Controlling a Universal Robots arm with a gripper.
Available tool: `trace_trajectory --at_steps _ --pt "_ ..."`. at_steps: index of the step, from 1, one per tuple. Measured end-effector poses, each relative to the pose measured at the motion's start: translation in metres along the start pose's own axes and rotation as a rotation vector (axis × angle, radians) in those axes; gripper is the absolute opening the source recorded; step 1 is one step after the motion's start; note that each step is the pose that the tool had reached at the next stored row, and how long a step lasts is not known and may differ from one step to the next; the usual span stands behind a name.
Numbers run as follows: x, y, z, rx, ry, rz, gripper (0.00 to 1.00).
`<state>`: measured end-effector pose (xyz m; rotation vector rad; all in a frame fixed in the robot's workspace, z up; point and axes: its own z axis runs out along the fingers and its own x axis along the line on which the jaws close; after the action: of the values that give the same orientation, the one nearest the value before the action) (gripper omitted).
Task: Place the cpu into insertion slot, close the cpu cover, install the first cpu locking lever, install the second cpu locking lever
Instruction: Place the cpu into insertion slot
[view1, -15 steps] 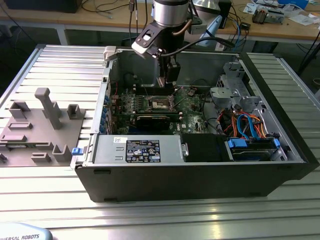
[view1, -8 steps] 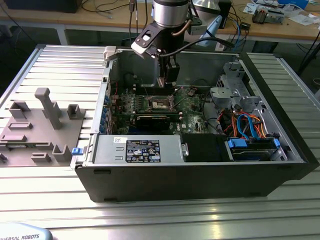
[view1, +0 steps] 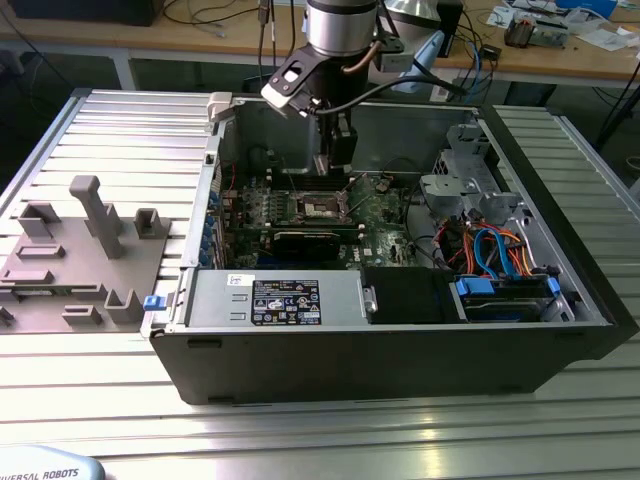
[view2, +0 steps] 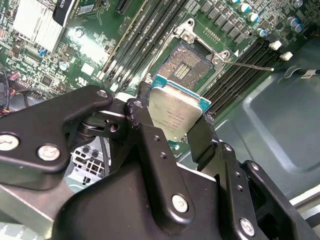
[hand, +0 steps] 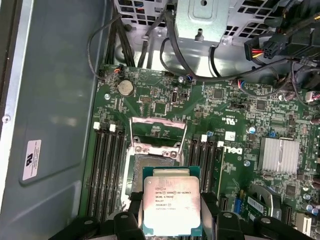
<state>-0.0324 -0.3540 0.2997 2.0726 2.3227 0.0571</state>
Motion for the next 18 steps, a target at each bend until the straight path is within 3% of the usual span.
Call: trace_trajectory --at_steps 10,18 --pt "0.0007 0.0000 0.0016 -0.0001 -0.0035 0.068 0.54" --pt "0.0018 -0.0005 0.0041 -0.0003 -0.0036 0.073 0.54"
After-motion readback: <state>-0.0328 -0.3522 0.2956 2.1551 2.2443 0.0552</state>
